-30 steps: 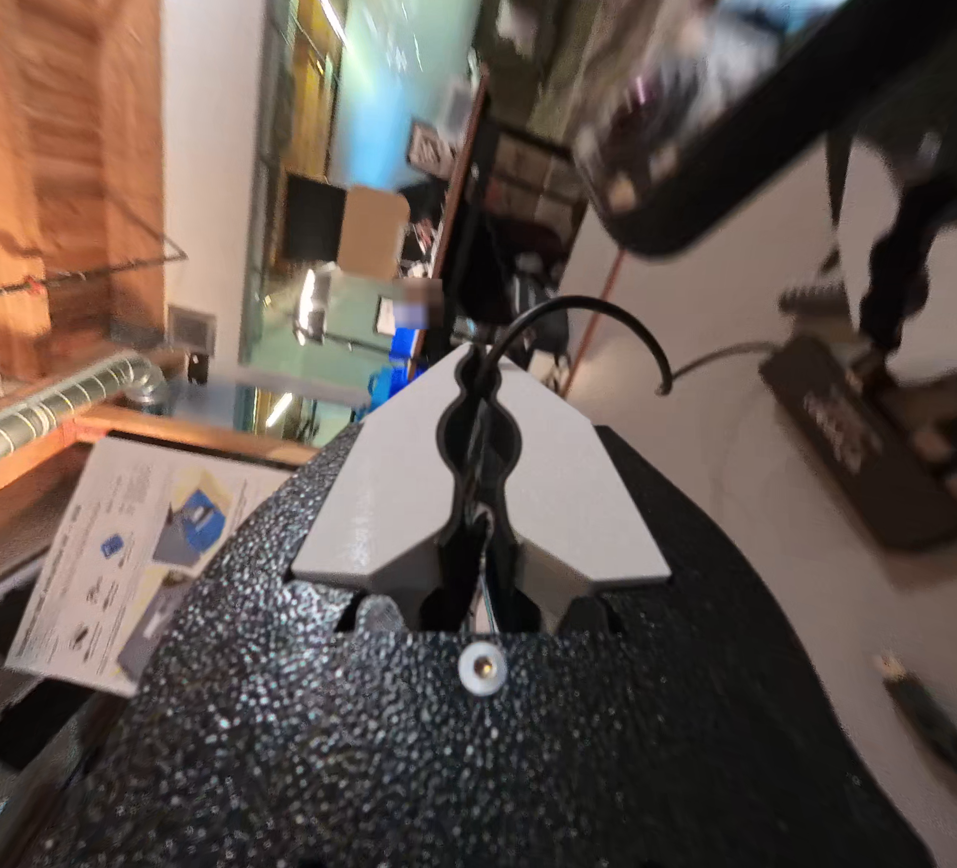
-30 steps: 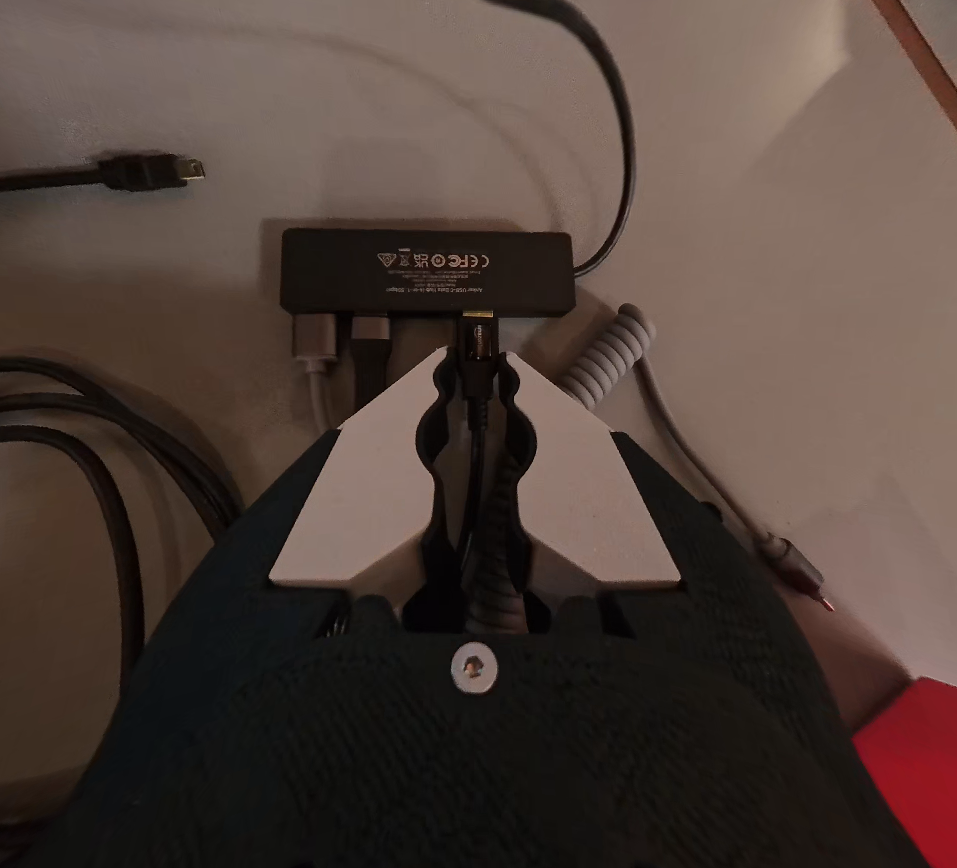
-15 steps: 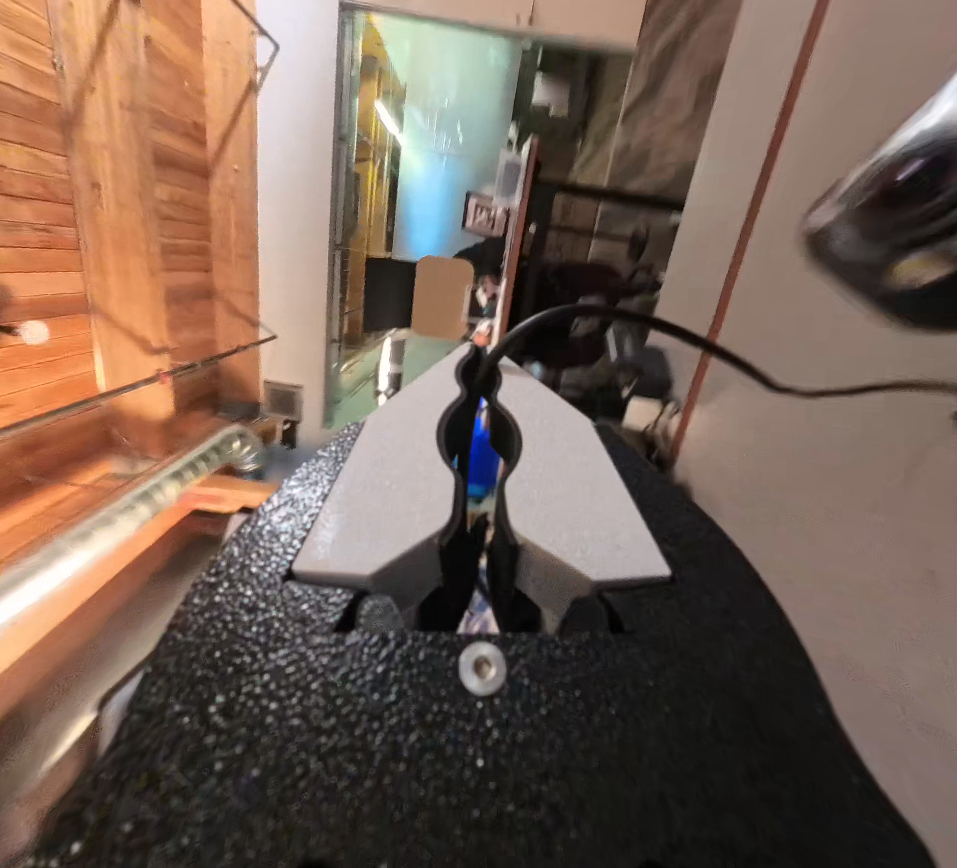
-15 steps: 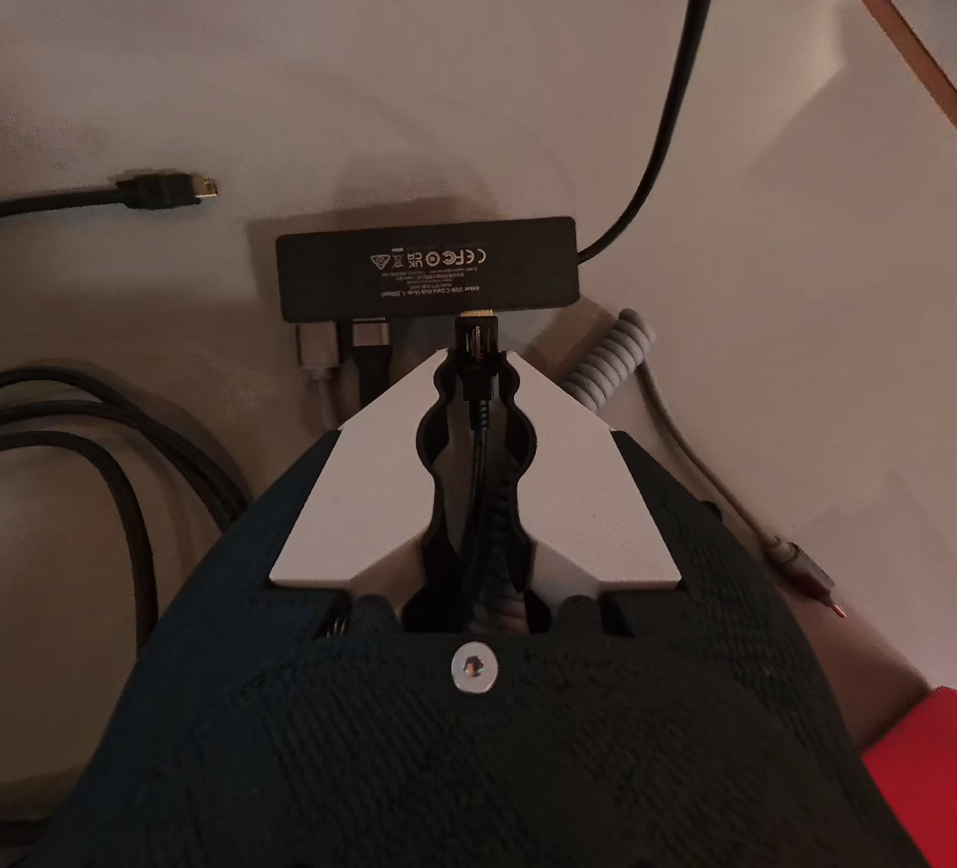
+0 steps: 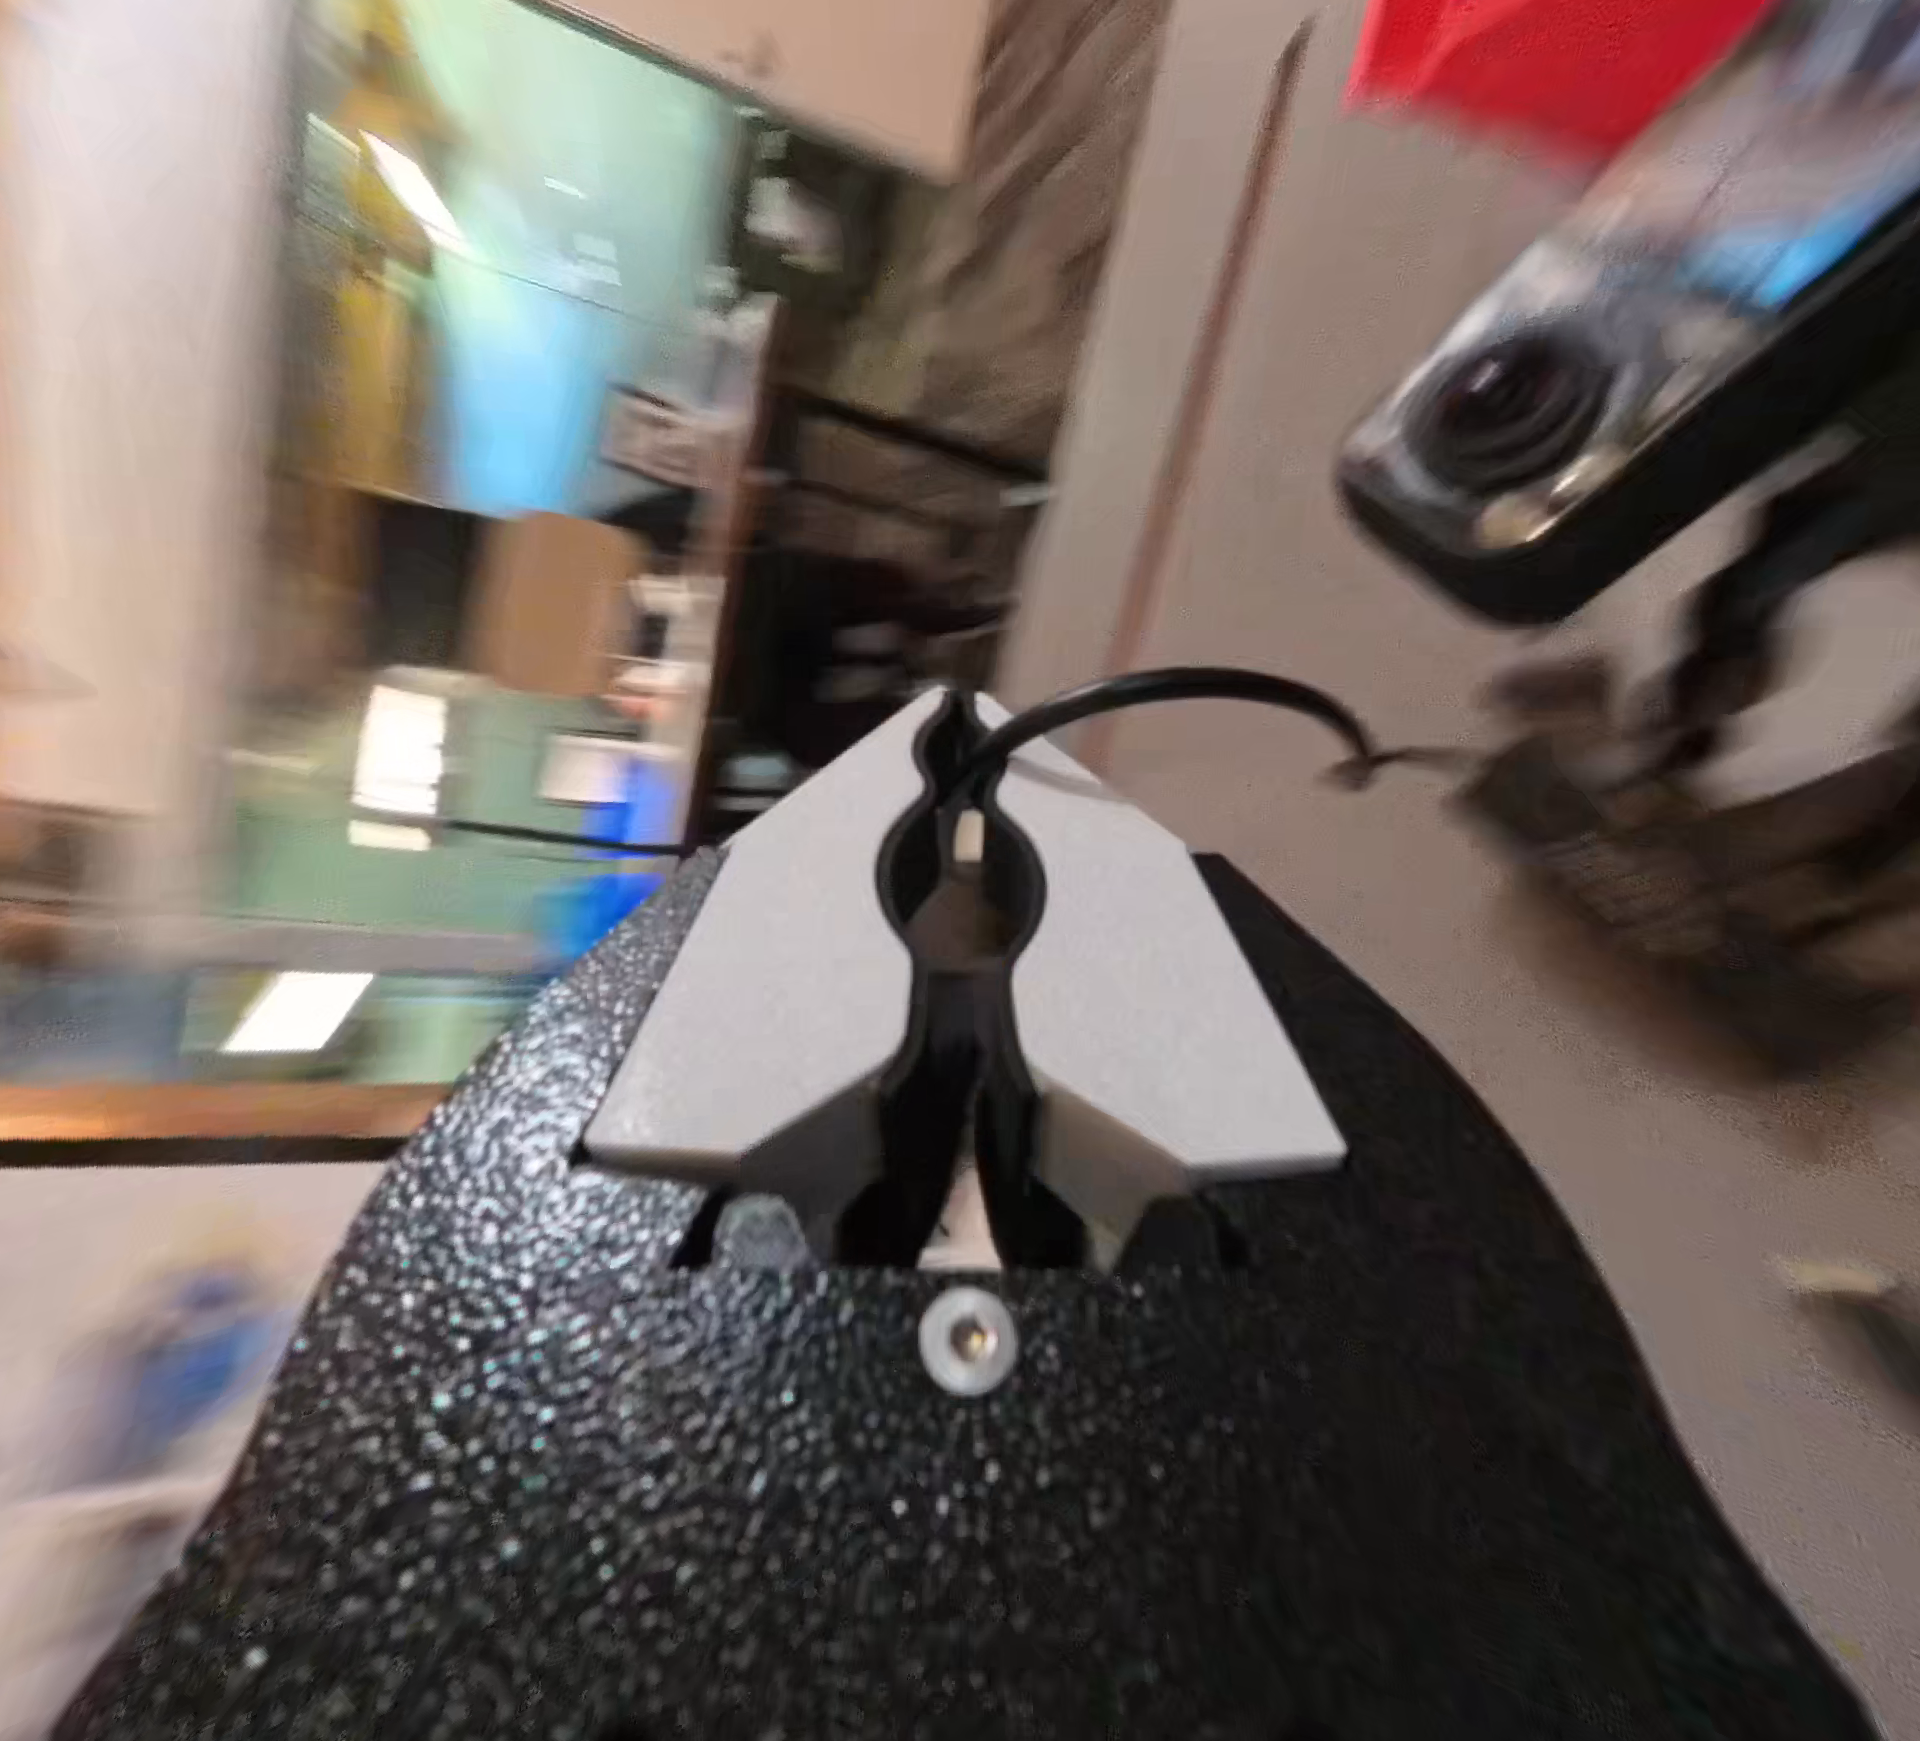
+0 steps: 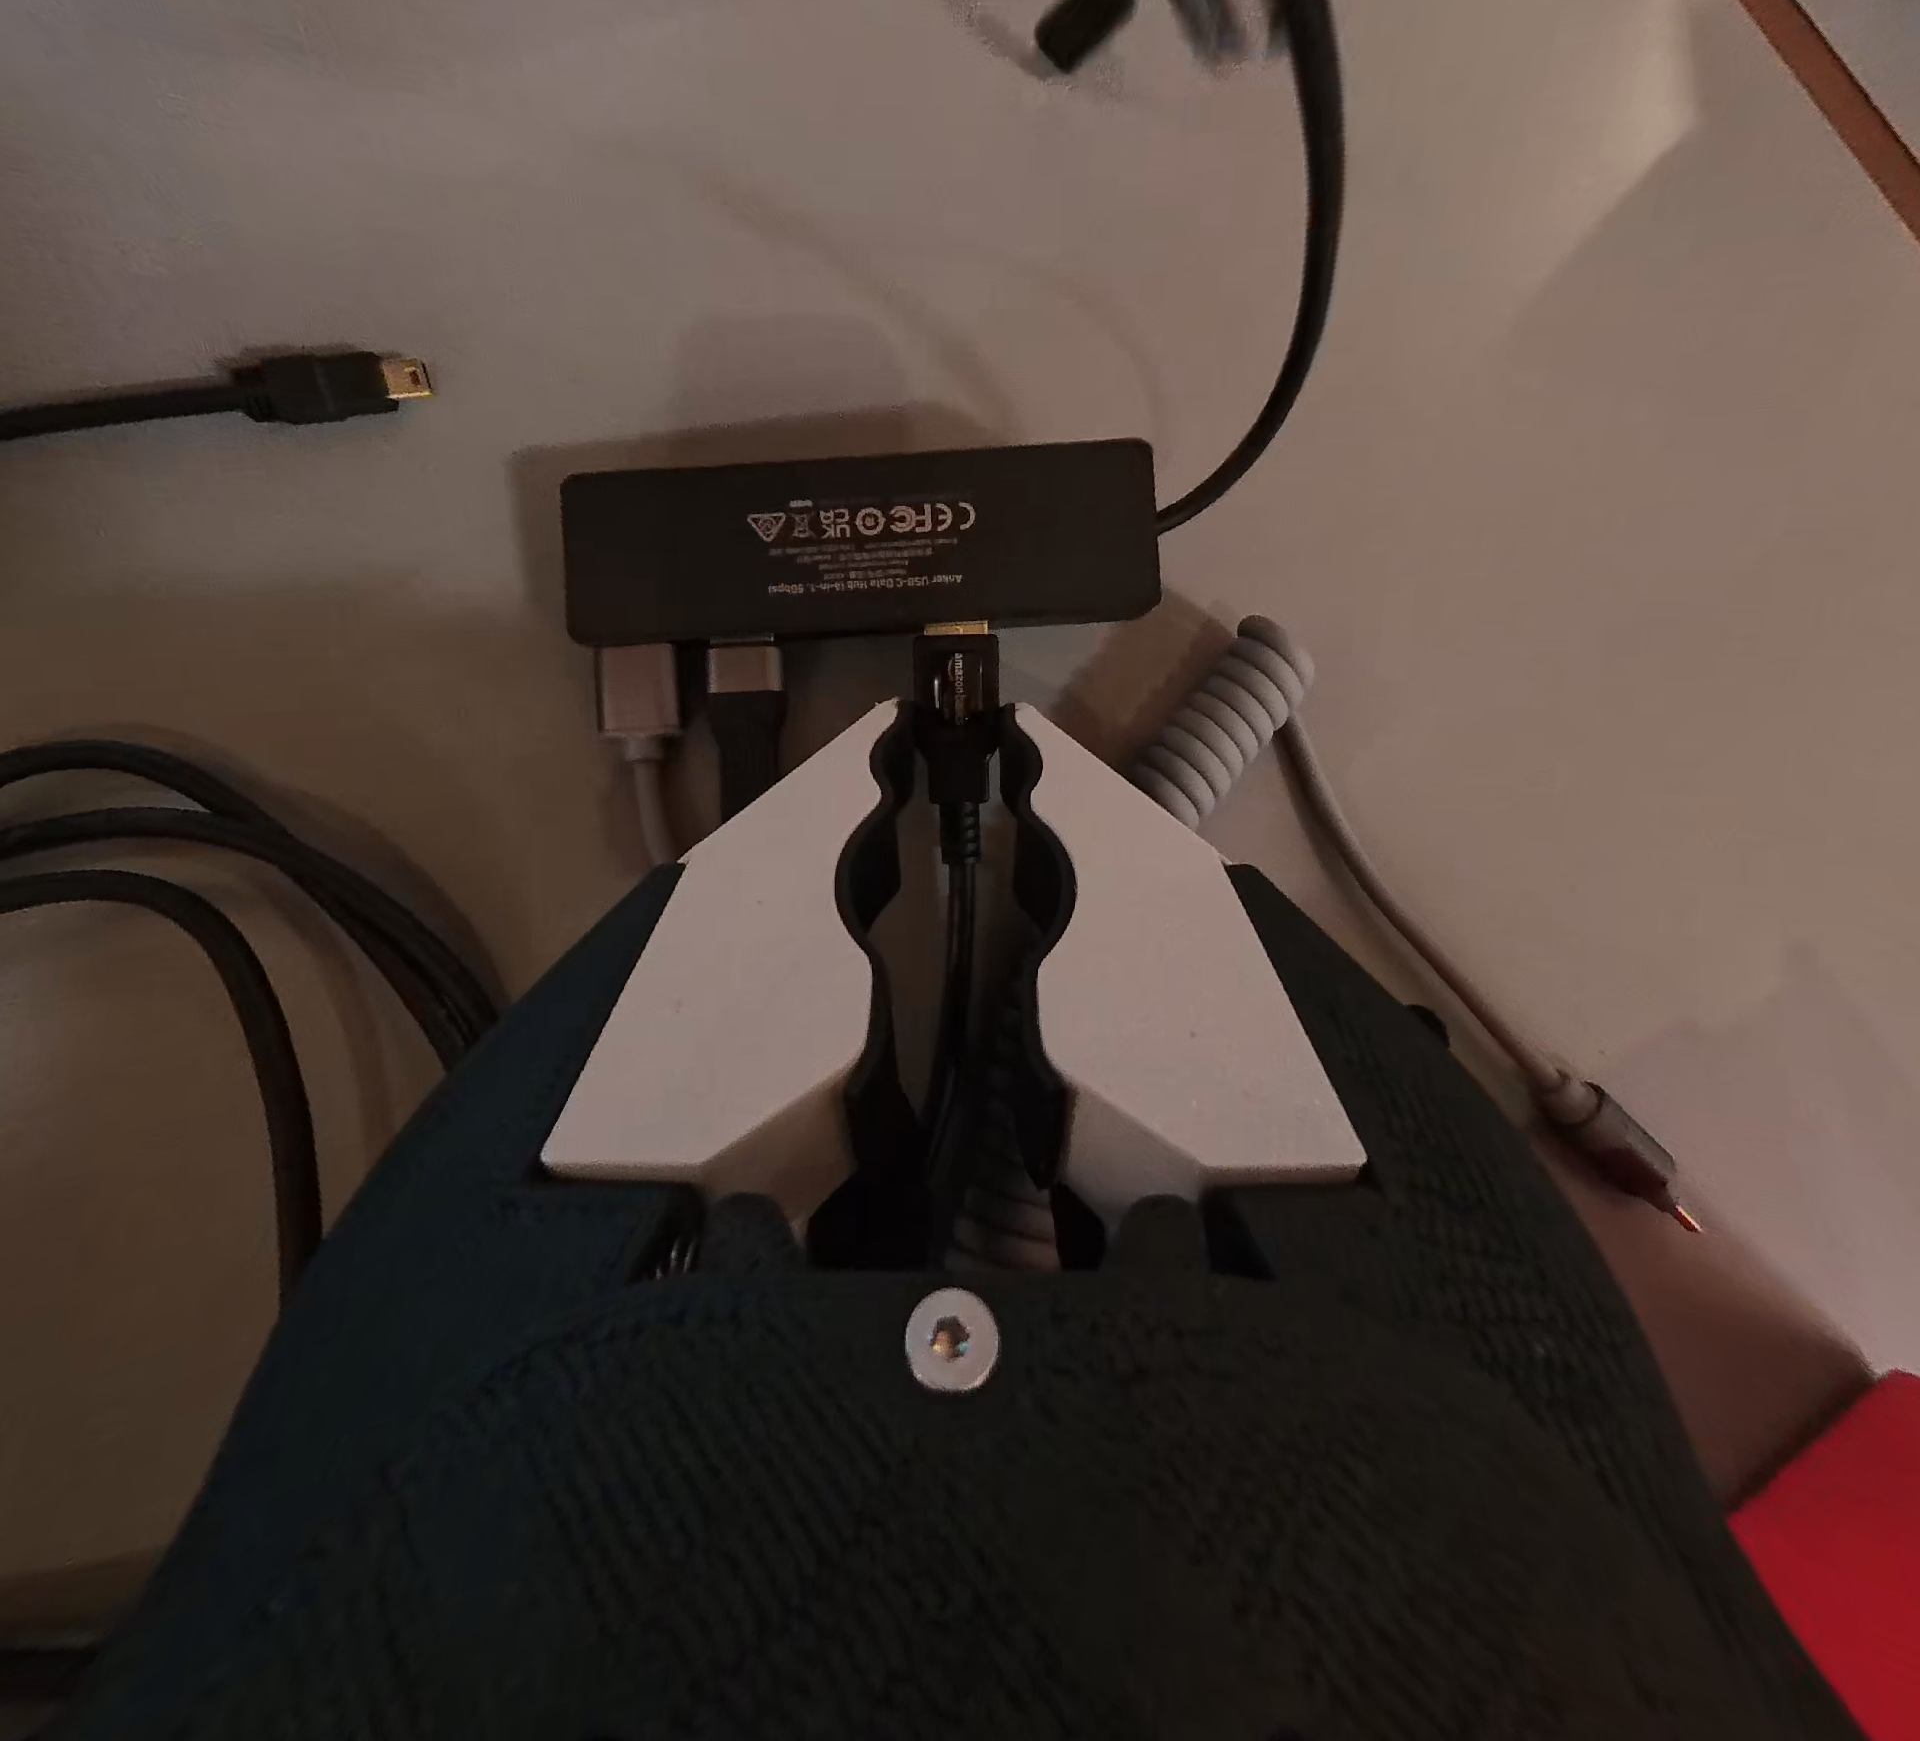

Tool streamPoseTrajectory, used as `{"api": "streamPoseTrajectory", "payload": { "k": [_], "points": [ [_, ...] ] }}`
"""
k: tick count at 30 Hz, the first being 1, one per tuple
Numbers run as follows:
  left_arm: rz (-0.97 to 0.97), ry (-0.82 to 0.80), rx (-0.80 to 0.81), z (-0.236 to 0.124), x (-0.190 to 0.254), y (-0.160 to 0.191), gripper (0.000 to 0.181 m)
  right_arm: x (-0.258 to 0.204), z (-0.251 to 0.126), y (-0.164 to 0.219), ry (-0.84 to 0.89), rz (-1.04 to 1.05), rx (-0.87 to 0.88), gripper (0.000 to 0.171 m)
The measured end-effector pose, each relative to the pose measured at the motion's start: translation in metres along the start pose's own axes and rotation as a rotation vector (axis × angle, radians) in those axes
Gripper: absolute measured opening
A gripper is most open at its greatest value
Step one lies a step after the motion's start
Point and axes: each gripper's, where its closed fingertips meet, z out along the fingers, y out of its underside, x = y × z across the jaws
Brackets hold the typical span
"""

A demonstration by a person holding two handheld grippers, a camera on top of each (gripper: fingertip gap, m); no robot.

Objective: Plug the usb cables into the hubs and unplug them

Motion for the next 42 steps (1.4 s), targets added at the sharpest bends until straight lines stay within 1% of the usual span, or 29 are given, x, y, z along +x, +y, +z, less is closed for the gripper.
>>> {"api": "streamPoseTrajectory", "payload": {
  "k": [2,3,5,6,7,10,12,13,14,15,16,17,18,19,21,22,24,25,26,28,29,31,34,35,37,38,39,40,42],
  "points": [
    [-0.329,0.159,0.007,-0.003,0.017,0.016,0.0,0.0,0.0,0.0,-0.003,0.002,0.005,0.015],
    [-0.435,0.186,-0.016,-0.003,0.023,0.028,0.0,0.0,0.0,0.0,0.0,0.001,0.003,0.015],
    [-0.593,0.229,-0.05,-0.004,0.038,0.05,0.0,0.001,0.0,0.0,0.008,-0.008,-0.001,0.015],
    [-0.666,0.265,-0.084,-0.005,0.049,0.061,0.0,0.001,0.0,0.0,0.012,-0.012,0.0,0.014],
    [-0.732,0.304,-0.143,-0.007,0.061,0.073,0.004,0.002,0.0,-0.001,0.02,-0.017,0.003,0.015],
    [-0.895,0.521,-0.379,-0.029,0.113,0.1,0.025,0.006,-0.003,-0.004,0.057,-0.045,0.019,0.014],
    [-0.918,0.659,-0.535,-0.059,0.145,0.111,0.059,0.009,-0.005,-0.007,0.088,-0.08,0.033,0.014],
    [-0.902,0.704,-0.552,-0.07,0.154,0.112,0.067,0.011,-0.006,-0.009,0.105,-0.105,0.044,0.014],
    [-0.903,0.742,-0.532,-0.078,0.159,0.108,0.069,0.011,-0.008,-0.012,0.125,-0.139,0.055,0.014],
    [-0.93,0.779,-0.488,-0.086,0.161,0.101,0.066,0.012,-0.009,-0.014,0.148,-0.175,0.063,0.014],
    [-0.967,0.822,-0.425,-0.095,0.16,0.09,0.058,0.013,-0.01,-0.017,0.174,-0.209,0.069,0.014],
    [-1.003,0.867,-0.352,-0.105,0.158,0.078,0.044,0.013,-0.011,-0.019,0.197,-0.246,0.078,0.014],
    [-1.021,0.92,-0.278,-0.117,0.155,0.067,0.013,0.014,-0.012,-0.022,0.223,-0.274,0.089,0.014],
    [-1.026,0.965,-0.195,-0.128,0.151,0.057,0.0,0.015,-0.012,-0.024,0.246,-0.299,0.094,0.014],
    [-1.039,1.032,-0.022,-0.138,0.14,0.036,0.001,0.014,-0.014,-0.029,0.28,-0.352,0.115,0.014],
    [-1.06,1.009,0.066,-0.13,0.13,0.03,0.014,0.015,-0.016,-0.032,0.301,-0.38,0.13,0.014],
    [-1.172,0.882,0.174,-0.094,0.108,0.029,0.032,0.014,-0.021,-0.039,0.335,-0.426,0.169,0.014],
    [-1.224,0.845,0.17,-0.074,0.106,0.034,0.048,0.013,-0.025,-0.044,0.35,-0.448,0.193,0.014],
    [-1.256,0.82,0.136,-0.054,0.111,0.043,0.061,0.011,-0.028,-0.047,0.362,-0.478,0.218,0.014],
    [-1.273,0.814,0.086,-0.021,0.127,0.057,0.079,0.007,-0.034,-0.054,0.383,-0.533,0.261,0.014],
    [-1.28,0.844,0.089,-0.011,0.135,0.058,0.08,0.004,-0.037,-0.056,0.38,-0.555,0.282,0.014],
    [-1.309,0.896,0.165,0.0,0.138,0.053,0.082,0.001,-0.042,-0.059,0.389,-0.594,0.314,0.014],
    [-1.304,0.94,0.303,0.006,0.132,0.055,0.065,0.003,-0.05,-0.06,0.4,-0.62,0.353,0.014],
    [-1.346,0.931,0.359,0.008,0.125,0.057,0.062,0.0,-0.053,-0.062,0.38,-0.623,0.381,0.014],
    [-1.456,0.931,0.421,0.014,0.115,0.063,0.074,-0.006,-0.058,-0.067,0.355,-0.617,0.431,0.014],
    [-1.48,0.943,0.461,0.014,0.111,0.063,0.07,-0.009,-0.059,-0.069,0.351,-0.625,0.441,0.014],
    [-1.48,0.986,0.518,0.008,0.11,0.061,0.056,-0.012,-0.059,-0.07,0.347,-0.634,0.445,0.014],
    [-1.48,1.047,0.57,0.0,0.109,0.056,0.038,-0.014,-0.058,-0.071,0.343,-0.64,0.443,0.014],
    [-1.464,1.126,0.6,-0.011,0.113,0.05,0.038,-0.017,-0.057,-0.071,0.33,-0.65,0.447,0.014]
  ]
}}
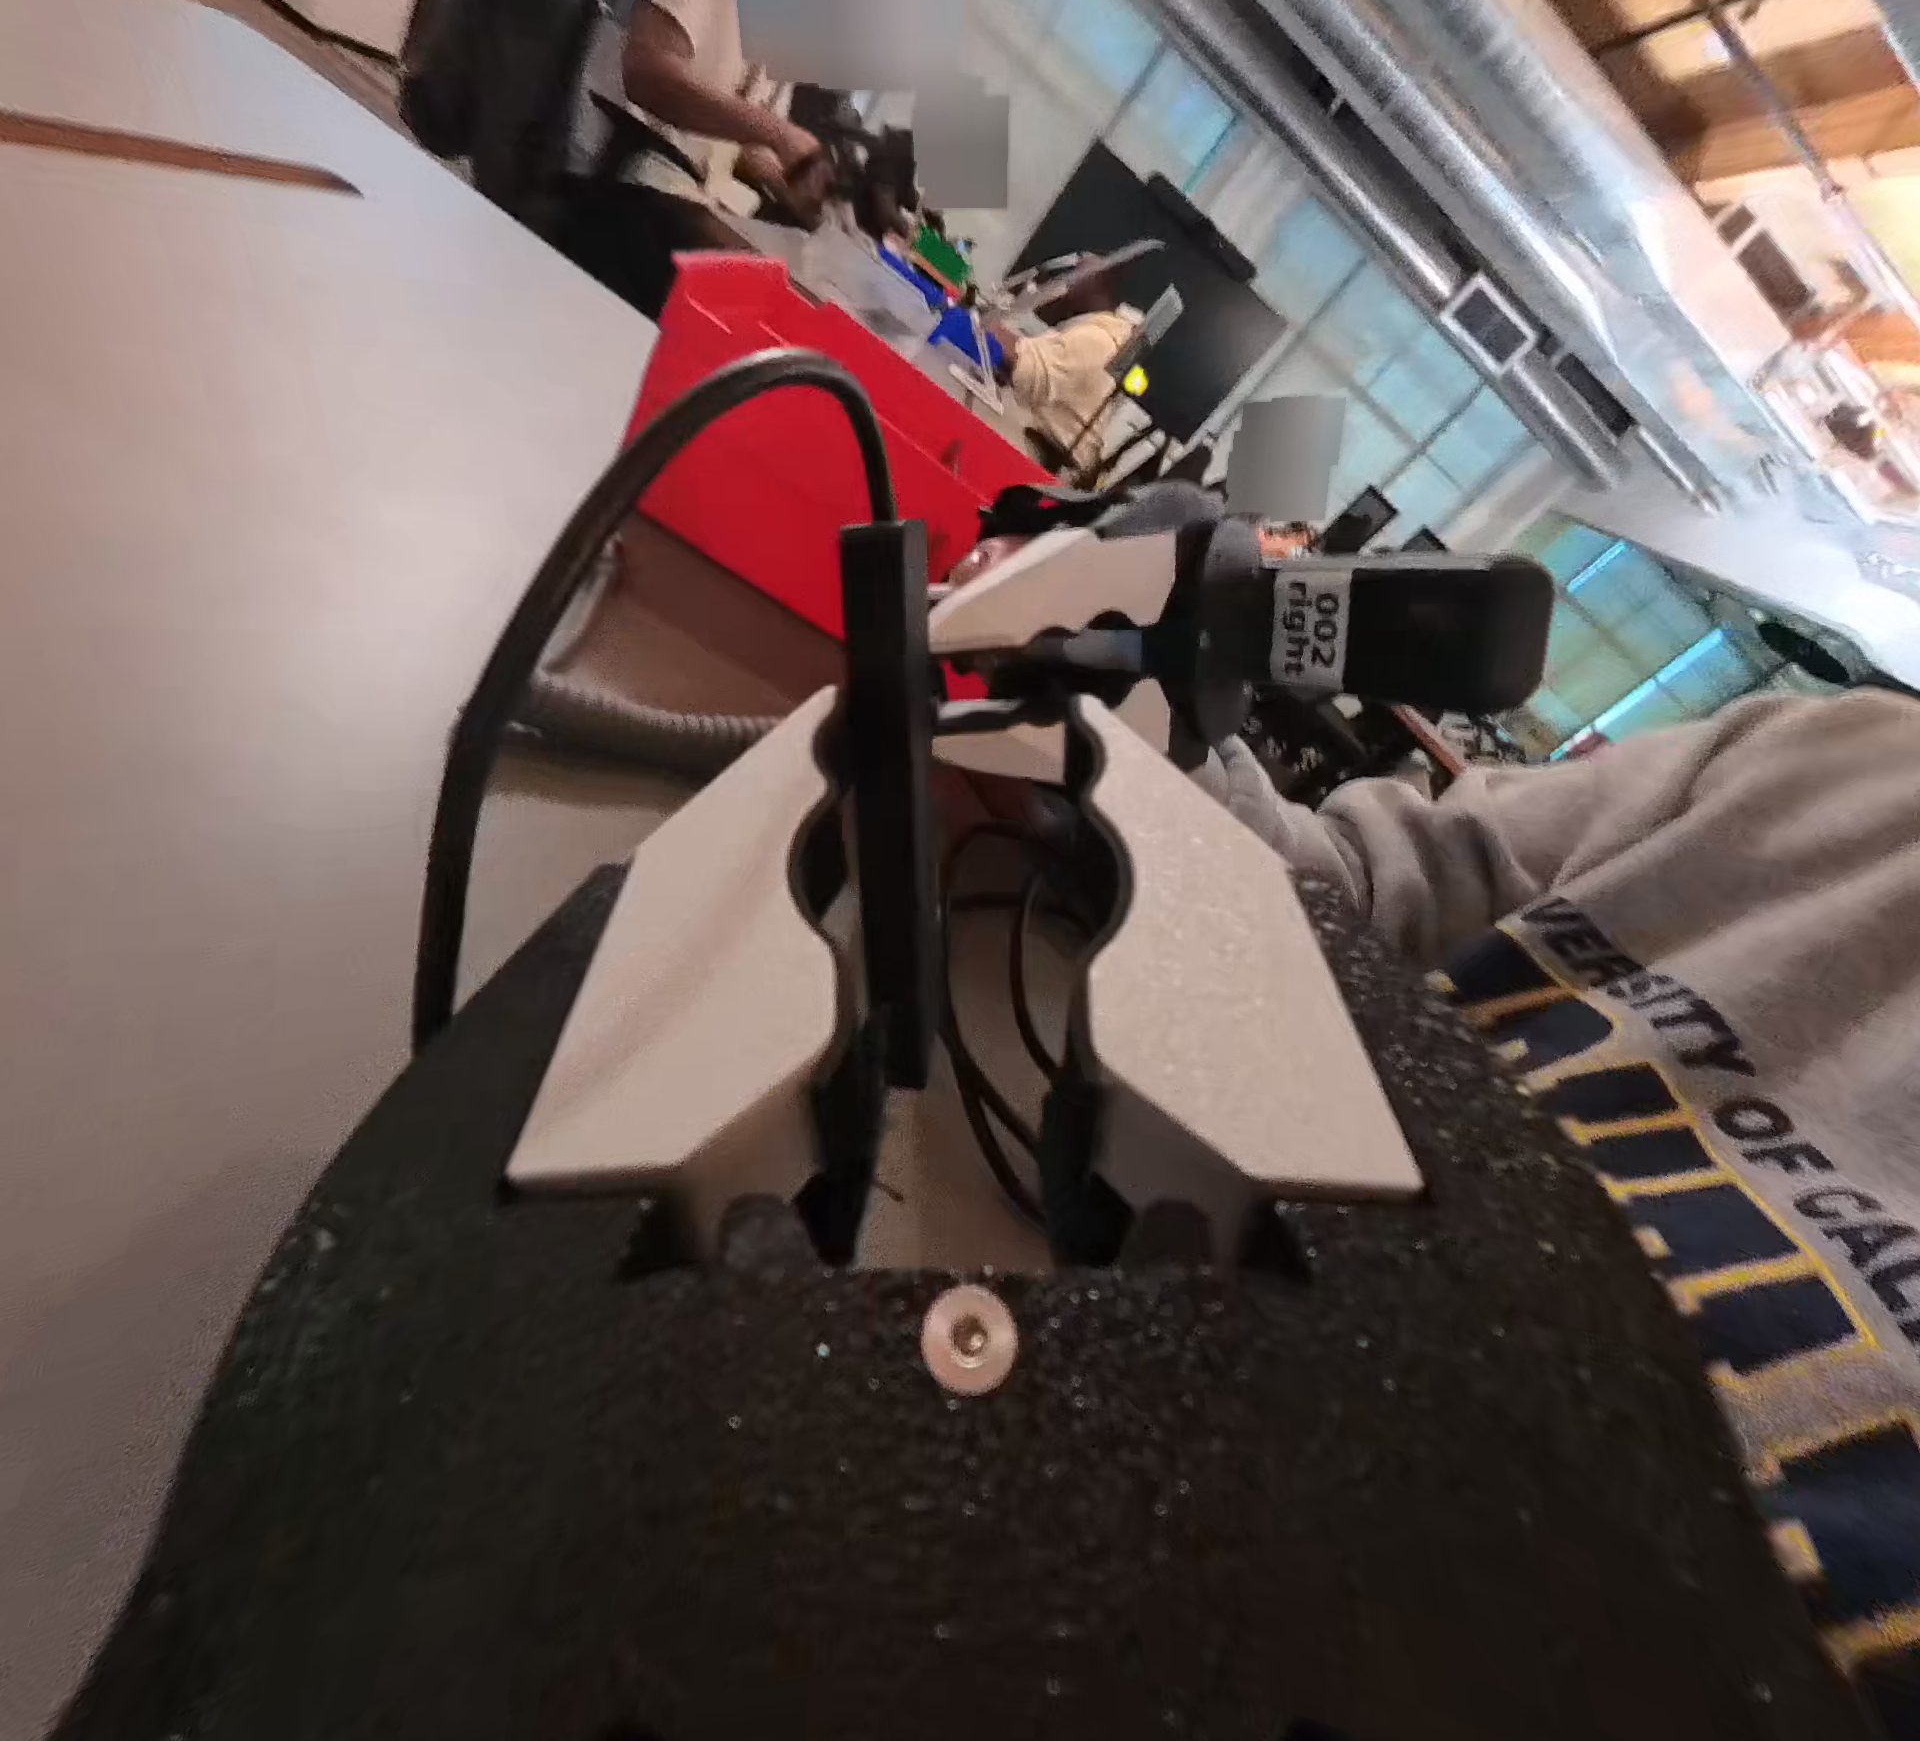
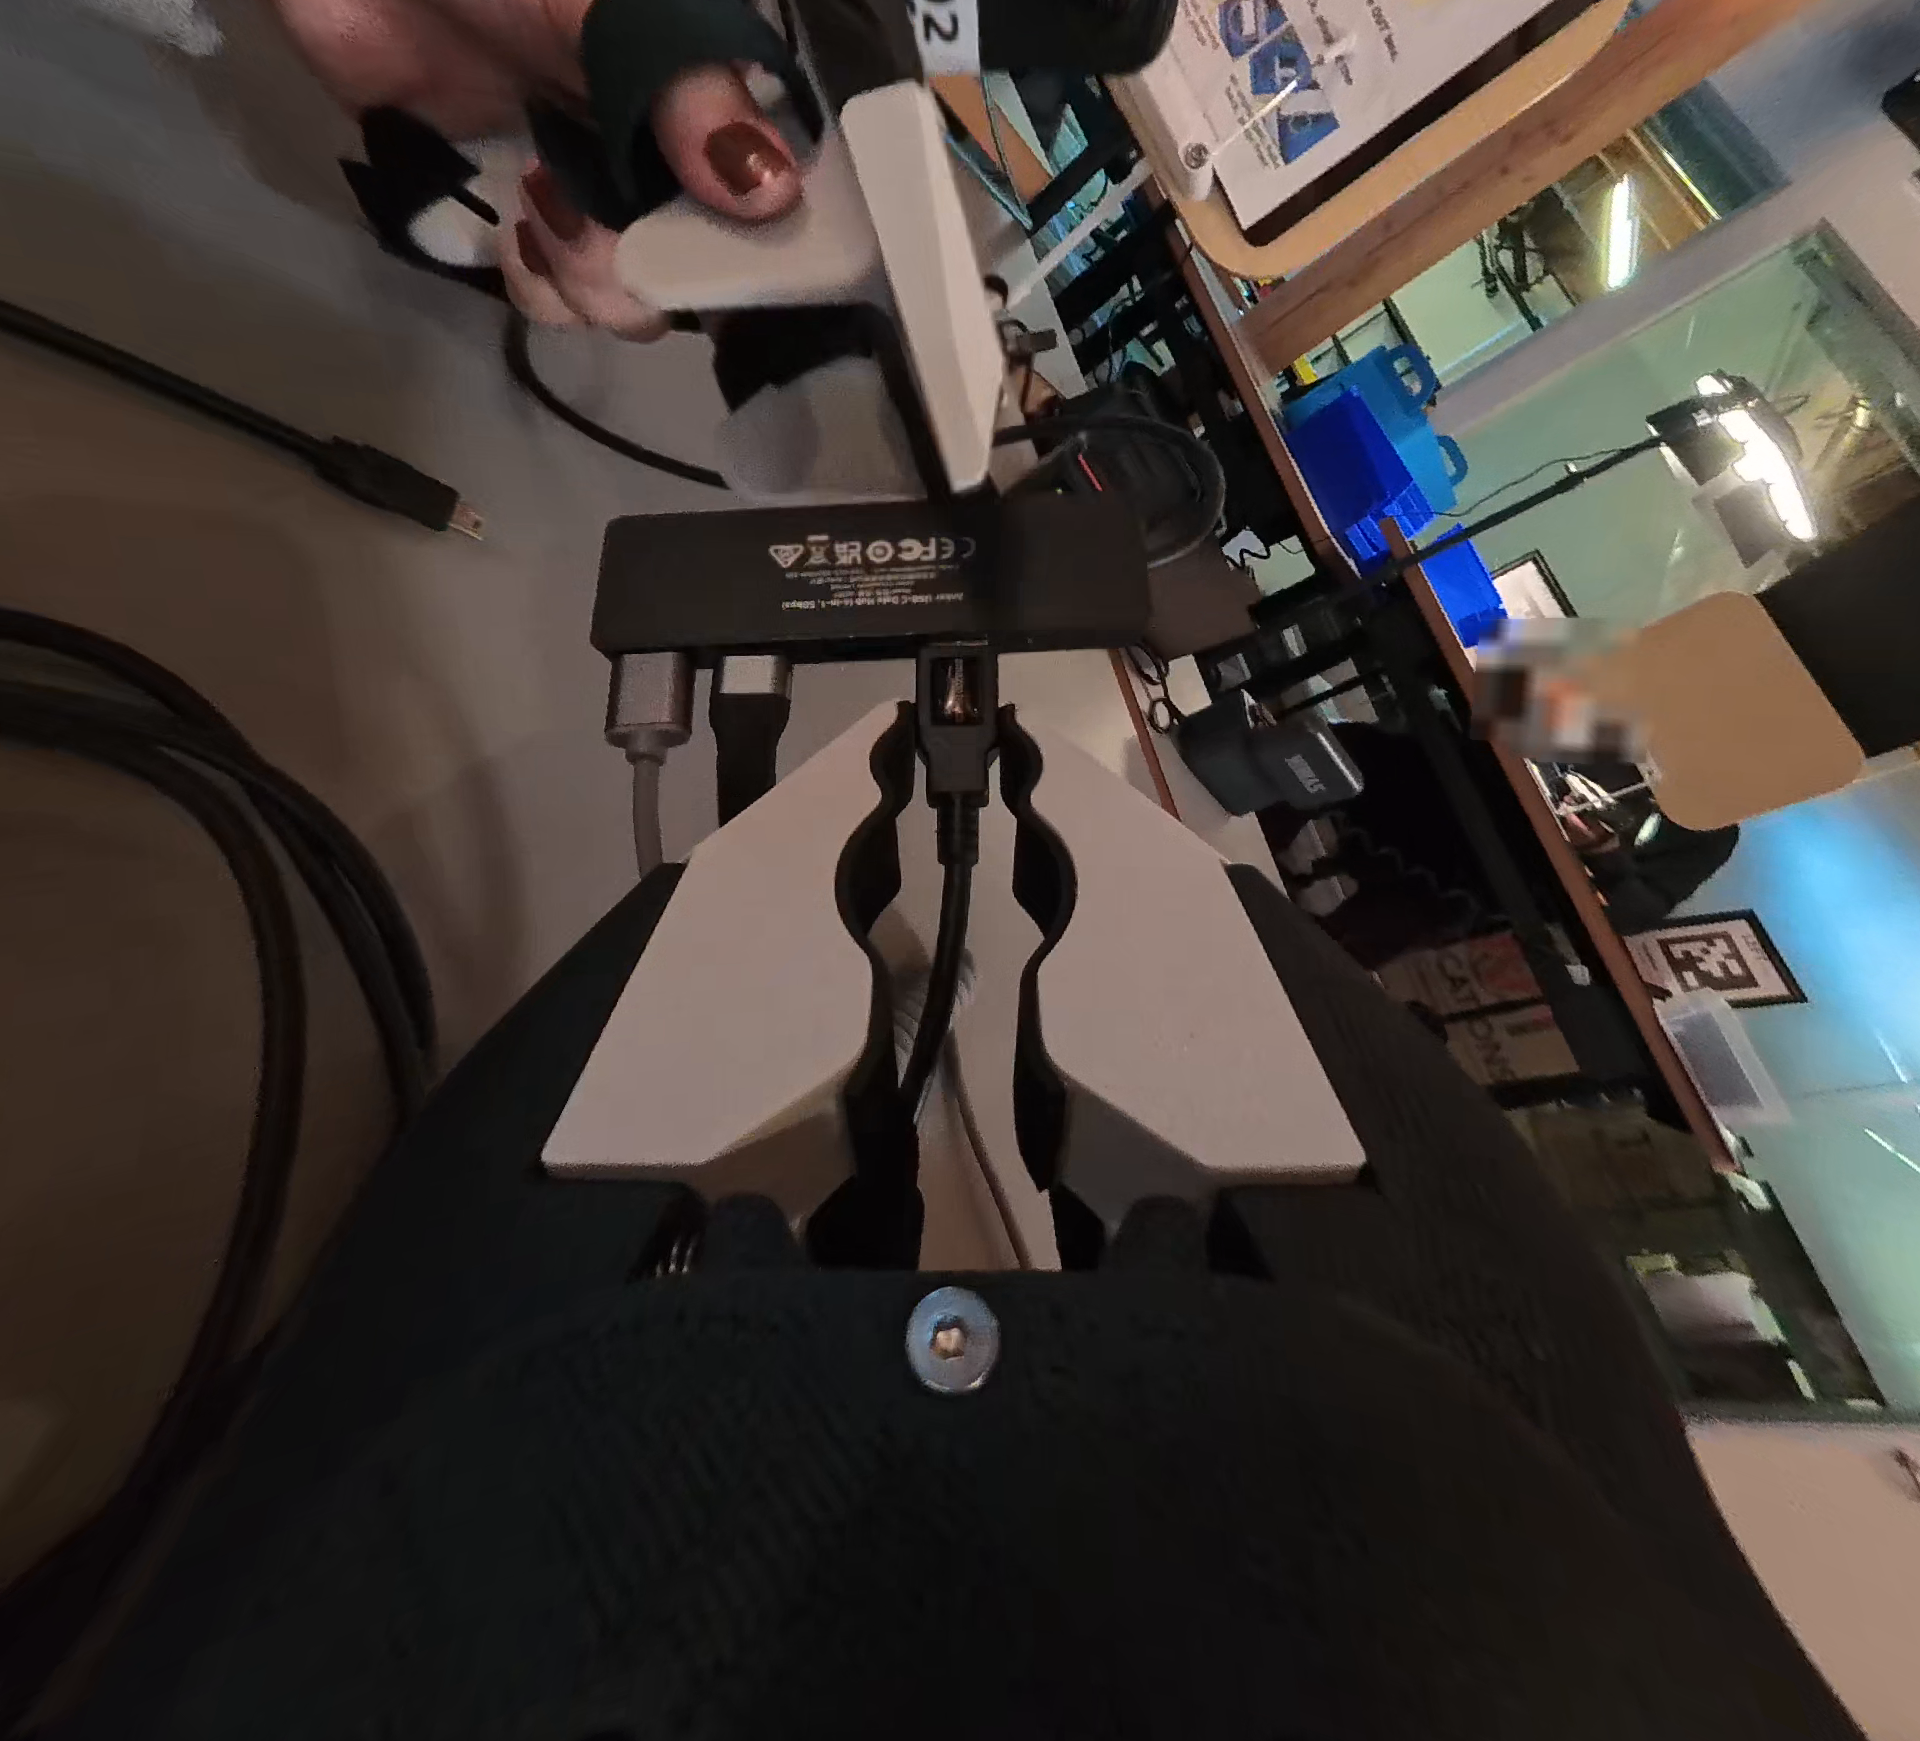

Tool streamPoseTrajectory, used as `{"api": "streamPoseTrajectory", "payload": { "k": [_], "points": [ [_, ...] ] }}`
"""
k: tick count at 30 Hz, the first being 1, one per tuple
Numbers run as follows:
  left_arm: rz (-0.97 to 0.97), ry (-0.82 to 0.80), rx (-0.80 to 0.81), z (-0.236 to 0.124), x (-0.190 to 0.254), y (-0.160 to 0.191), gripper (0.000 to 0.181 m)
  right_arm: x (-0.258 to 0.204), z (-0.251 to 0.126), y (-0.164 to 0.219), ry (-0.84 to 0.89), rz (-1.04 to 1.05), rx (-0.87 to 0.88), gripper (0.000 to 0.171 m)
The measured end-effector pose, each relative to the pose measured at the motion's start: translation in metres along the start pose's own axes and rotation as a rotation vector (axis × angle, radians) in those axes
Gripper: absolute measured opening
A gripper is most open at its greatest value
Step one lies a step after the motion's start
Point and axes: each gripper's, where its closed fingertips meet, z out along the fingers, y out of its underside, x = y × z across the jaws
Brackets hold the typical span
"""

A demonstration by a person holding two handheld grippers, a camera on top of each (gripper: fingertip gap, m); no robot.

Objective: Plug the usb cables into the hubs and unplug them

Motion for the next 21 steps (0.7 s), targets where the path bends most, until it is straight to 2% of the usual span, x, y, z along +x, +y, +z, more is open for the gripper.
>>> {"api": "streamPoseTrajectory", "payload": {
  "k": [1,6,9,12,15,17,21],
  "points": [
    [0.019,-0.007,-0.021,-0.001,0.0,0.004,0.016,-0.002,0.0,-0.002,-0.013,0.009,0.01,0.014],
    [0.15,-0.076,-0.041,-0.006,0.011,0.019,0.011,-0.016,-0.003,-0.017,-0.044,0.146,0.095,0.014],
    [0.398,-0.14,-0.05,-0.008,0.033,0.041,0.008,-0.036,-0.021,-0.034,-0.094,0.215,0.145,0.016],
    [0.687,-0.133,-0.059,-0.01,0.064,0.071,0.008,-0.057,-0.044,-0.048,-0.199,0.379,0.202,0.034],
    [0.851,-0.115,-0.108,-0.015,0.083,0.093,0.008,-0.078,-0.058,-0.057,-0.302,0.455,0.228,0.04],
    [0.912,-0.09,-0.124,-0.017,0.093,0.104,0.008,-0.093,-0.06,-0.059,-0.348,0.415,0.203,0.037],
    [0.992,-0.108,-0.141,-0.021,0.101,0.116,0.008,-0.111,-0.063,-0.076,-0.399,0.299,0.226,0.021]
  ]
}}
